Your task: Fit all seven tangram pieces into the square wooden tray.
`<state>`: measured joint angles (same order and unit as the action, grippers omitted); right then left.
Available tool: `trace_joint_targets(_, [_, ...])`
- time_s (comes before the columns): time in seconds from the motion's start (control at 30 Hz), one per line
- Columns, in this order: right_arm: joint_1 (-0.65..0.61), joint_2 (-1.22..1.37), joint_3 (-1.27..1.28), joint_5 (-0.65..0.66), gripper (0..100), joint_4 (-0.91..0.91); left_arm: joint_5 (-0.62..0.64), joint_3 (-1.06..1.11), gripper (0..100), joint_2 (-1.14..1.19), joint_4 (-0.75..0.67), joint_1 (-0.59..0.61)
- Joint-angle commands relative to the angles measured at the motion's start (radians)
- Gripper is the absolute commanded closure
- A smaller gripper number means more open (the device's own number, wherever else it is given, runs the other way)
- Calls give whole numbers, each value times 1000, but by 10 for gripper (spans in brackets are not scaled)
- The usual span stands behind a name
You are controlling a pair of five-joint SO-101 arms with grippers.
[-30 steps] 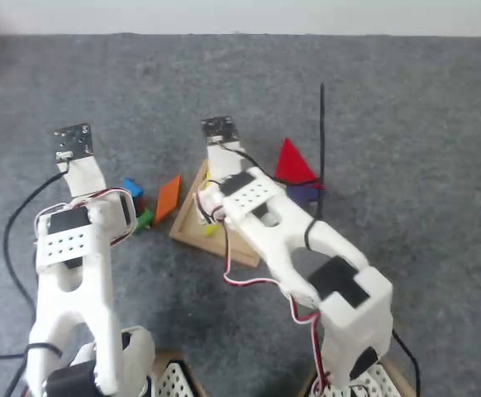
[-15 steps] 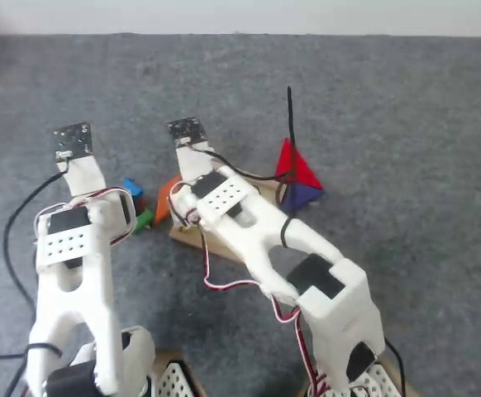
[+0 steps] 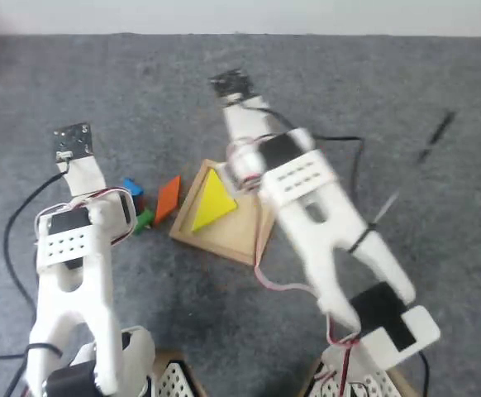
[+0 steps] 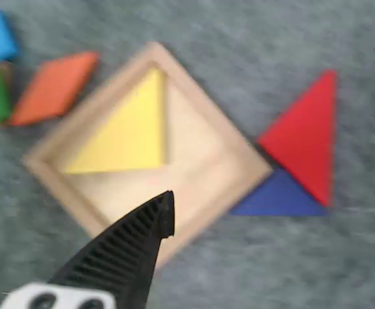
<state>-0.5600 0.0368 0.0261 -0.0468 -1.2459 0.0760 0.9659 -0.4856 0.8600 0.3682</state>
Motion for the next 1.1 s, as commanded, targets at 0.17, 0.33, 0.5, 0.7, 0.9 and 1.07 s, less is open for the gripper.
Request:
trace_joint_targets(0.17, [216,203,-77,373,465,88,5,4,763,-38,-23,5])
trace_joint_targets(0.33, [206,367,-219,422,465,88,5,7,763,-38,-23,5])
trace_joint_targets(0.5, [208,519,-368,411,465,88,5,7,763,-38,-23,3])
trace_joint_targets(0.7, [203,601,-460,370,463,81,5,7,763,-38,-23,2])
trace_joint_targets(0.9, [202,613,-460,374,462,82,-17,7,763,-38,-23,2])
trace_joint_targets(1.07, [183,605,-459,384,462,71,-17,7,763,-38,-23,2])
